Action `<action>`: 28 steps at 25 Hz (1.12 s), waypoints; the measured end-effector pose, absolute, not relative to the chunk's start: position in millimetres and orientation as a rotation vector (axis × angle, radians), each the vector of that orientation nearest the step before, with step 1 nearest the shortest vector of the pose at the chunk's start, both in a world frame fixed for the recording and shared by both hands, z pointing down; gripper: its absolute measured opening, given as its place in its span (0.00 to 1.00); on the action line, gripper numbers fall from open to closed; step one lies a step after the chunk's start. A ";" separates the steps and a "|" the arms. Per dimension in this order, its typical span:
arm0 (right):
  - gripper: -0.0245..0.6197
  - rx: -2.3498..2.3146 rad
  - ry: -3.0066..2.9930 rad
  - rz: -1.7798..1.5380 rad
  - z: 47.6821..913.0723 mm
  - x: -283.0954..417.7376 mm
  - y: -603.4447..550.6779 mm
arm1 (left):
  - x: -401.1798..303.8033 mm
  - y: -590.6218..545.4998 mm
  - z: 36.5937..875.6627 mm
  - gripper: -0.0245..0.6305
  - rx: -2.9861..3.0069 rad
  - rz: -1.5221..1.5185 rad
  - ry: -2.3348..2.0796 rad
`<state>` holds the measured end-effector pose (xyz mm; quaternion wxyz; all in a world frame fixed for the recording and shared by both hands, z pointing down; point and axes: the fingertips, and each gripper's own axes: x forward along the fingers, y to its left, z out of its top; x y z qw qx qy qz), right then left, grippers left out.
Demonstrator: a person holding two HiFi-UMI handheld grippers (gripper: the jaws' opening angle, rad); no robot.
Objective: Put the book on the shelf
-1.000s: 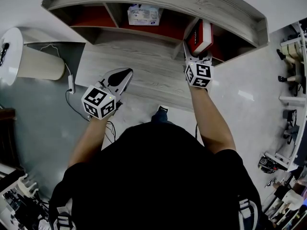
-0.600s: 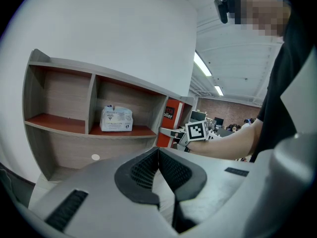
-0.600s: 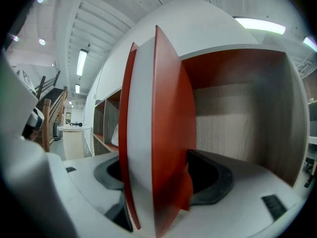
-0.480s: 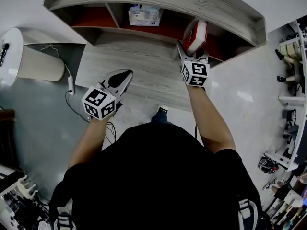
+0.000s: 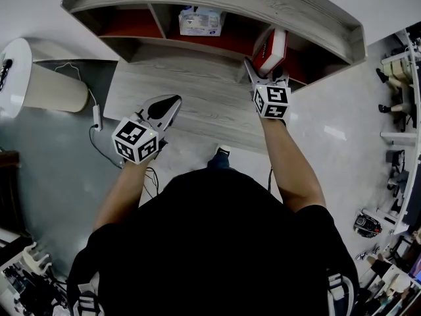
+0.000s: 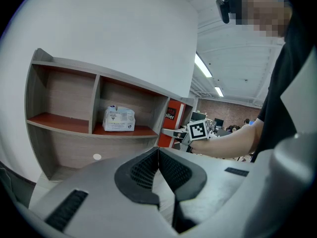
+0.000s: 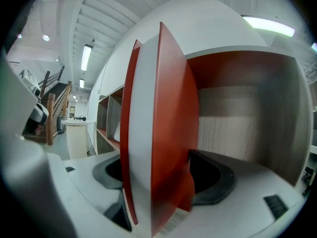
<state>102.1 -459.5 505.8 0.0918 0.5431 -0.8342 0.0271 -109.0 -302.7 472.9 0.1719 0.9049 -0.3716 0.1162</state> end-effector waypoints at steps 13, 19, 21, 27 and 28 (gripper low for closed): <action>0.59 1.611 -2.522 0.001 486.3 102.1 -441.6 | -114.9 -304.1 471.4 0.07 2.582 0.323 -1.032; 0.59 1.652 -2.499 0.007 484.5 117.9 -429.6 | -118.4 -305.3 468.1 0.07 2.593 0.309 -1.029; 0.59 1.652 -2.509 0.003 482.3 121.4 -423.8 | -118.4 -305.3 466.4 0.07 2.598 0.305 -1.026; 0.59 1.625 -2.555 -0.007 473.5 122.1 -403.8 | -114.4 -301.8 461.6 0.07 2.616 0.296 -1.008; 0.59 1.623 -2.556 -0.012 472.6 122.5 -399.9 | -113.9 -301.1 461.3 0.07 2.618 0.295 -1.006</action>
